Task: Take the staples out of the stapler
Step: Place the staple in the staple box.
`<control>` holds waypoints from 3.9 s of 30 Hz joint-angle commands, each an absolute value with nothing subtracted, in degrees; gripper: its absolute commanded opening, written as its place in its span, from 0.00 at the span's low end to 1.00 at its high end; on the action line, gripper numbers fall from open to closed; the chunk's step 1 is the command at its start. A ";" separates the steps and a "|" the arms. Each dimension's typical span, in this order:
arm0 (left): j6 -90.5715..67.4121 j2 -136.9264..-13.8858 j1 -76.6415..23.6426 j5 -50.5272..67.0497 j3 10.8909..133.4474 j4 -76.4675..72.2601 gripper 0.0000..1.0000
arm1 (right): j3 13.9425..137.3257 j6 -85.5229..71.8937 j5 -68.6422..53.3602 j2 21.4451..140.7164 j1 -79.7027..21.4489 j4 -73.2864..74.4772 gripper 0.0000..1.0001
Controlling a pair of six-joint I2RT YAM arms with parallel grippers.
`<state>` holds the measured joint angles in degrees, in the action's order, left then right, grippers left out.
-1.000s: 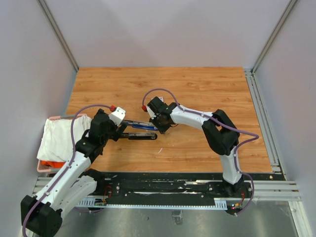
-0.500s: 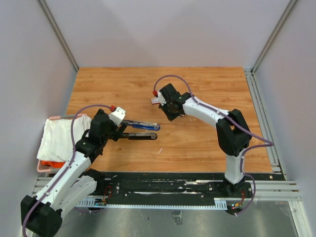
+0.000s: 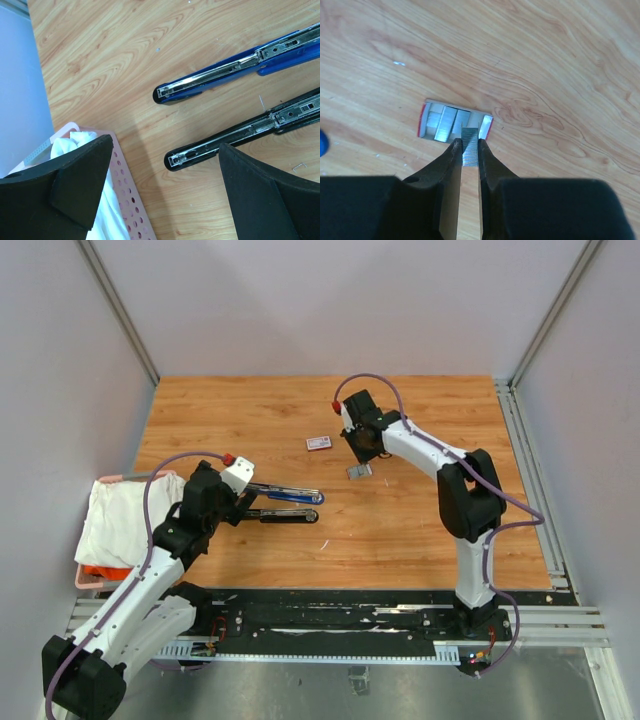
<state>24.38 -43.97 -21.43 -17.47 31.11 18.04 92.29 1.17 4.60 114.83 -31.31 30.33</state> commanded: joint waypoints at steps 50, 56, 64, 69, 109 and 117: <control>24.95 -43.53 -21.01 -17.62 30.45 15.54 0.98 | 92.18 -4.46 3.52 121.80 -28.49 30.76 0.19; 24.96 -43.49 -21.01 -17.67 30.34 15.53 0.98 | 92.35 -4.57 2.80 121.73 -28.48 30.85 0.21; 24.96 -43.45 -21.01 -17.75 30.41 15.56 0.98 | 92.35 -4.35 3.27 121.24 -28.52 30.85 0.27; 24.96 -43.28 -21.01 -17.74 30.41 15.64 0.98 | 92.54 -4.01 3.39 120.90 -28.51 31.03 0.28; 16.02 -102.65 -22.08 14.62 90.38 26.19 0.98 | 91.71 7.54 -6.44 109.50 -17.71 32.10 0.61; 8.64 -120.37 -22.13 18.24 108.73 27.10 0.98 | 90.04 8.20 -7.07 109.56 -17.32 31.54 0.61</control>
